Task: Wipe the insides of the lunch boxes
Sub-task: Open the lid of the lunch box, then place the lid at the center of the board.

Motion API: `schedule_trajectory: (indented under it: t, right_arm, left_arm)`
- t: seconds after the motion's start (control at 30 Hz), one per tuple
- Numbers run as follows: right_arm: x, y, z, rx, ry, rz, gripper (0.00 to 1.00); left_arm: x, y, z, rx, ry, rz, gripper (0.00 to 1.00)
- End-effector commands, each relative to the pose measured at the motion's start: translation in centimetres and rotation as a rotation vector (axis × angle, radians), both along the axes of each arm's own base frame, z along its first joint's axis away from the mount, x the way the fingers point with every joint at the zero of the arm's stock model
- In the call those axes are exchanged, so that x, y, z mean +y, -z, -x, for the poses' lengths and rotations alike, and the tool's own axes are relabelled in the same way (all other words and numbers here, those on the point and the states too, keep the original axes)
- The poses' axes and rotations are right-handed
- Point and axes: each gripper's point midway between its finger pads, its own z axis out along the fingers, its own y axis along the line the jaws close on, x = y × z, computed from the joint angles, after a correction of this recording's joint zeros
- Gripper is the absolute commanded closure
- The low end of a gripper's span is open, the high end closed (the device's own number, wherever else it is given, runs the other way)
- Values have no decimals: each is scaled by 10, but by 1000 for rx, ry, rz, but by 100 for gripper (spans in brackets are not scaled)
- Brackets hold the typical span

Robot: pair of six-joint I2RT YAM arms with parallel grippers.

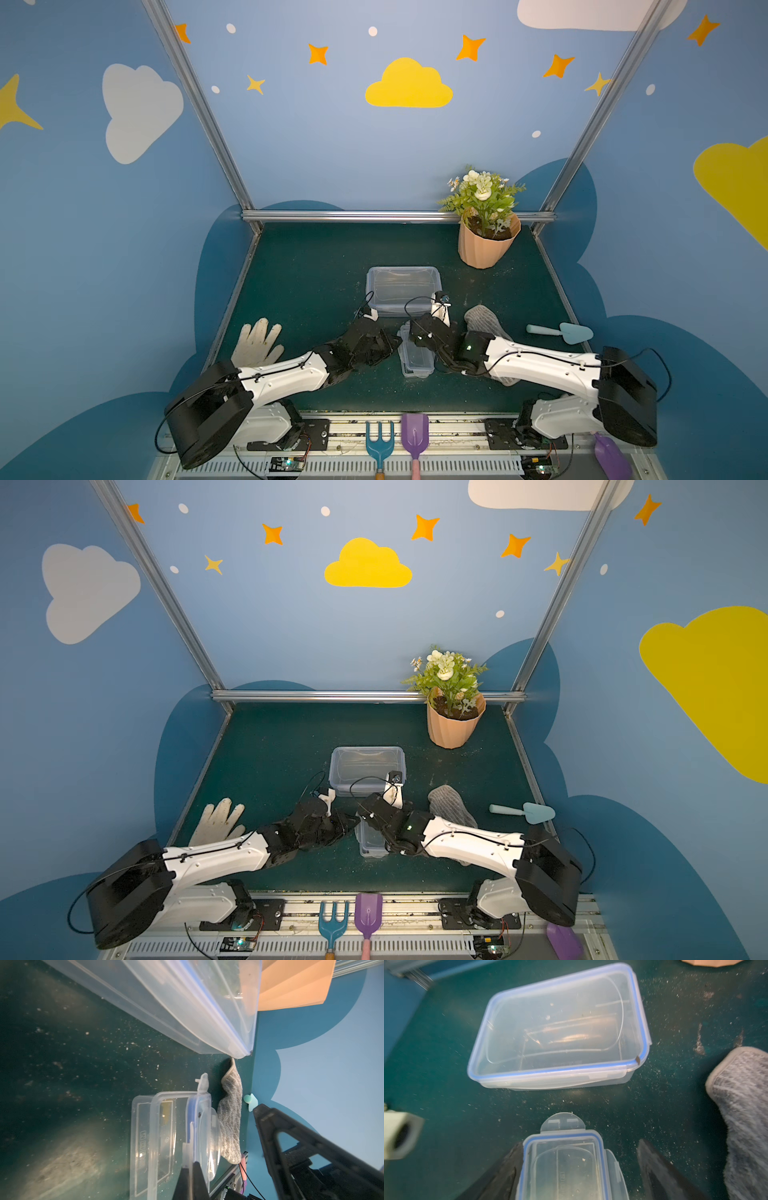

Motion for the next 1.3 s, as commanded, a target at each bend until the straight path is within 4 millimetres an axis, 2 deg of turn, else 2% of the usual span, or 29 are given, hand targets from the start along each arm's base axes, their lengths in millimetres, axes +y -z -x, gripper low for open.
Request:
schedule_trajectory:
  t: [0.0, 0.13, 0.23, 0.37, 0.43, 0.47, 0.57, 0.63, 0.73, 0.83, 1.0, 1.27]
  right_arm:
    - [-18, -10, 2, -21, 29, 2, 14]
    - [-34, -33, 7, -59, 46, -45, 13]
    - [-49, -50, 10, -93, 58, -78, 13]
    - [-69, -68, 15, -128, 74, -104, 13]
    - [-76, -75, 16, -139, 77, -112, 13]
    - [-80, -79, 17, -144, 81, -116, 13]
    - [-88, -84, 17, -149, 83, -120, 13]
    - [-92, -85, 16, -148, 83, -118, 13]
    - [-97, -85, 12, -140, 88, -115, 13]
    - [-101, -84, 7, -132, 99, -110, 13]
    - [-109, -87, -2, -136, 122, -105, 13]
    - [-125, -96, -11, -160, 172, -122, 12]
  left_arm:
    - [-9, -32, -9, -79, 4, 65, 96]
    - [-18, -72, -14, -155, 22, 128, 96]
    - [-23, -113, -16, -232, 45, 187, 96]
    - [-14, -162, -17, -325, 54, 224, 96]
    - [6, -185, -21, -386, 19, 187, 96]
    - [23, -194, -24, -422, -20, 132, 96]
    - [92, -209, -34, -491, -170, -178, 96]
    - [140, -208, -39, -468, -257, -388, 96]
    - [193, -198, -46, -382, -318, -651, 96]
    - [225, -173, -61, -260, -303, -858, 96]
    - [250, -123, -104, -93, -246, -1056, 96]
    - [275, -69, -183, 50, -155, -1387, 96]
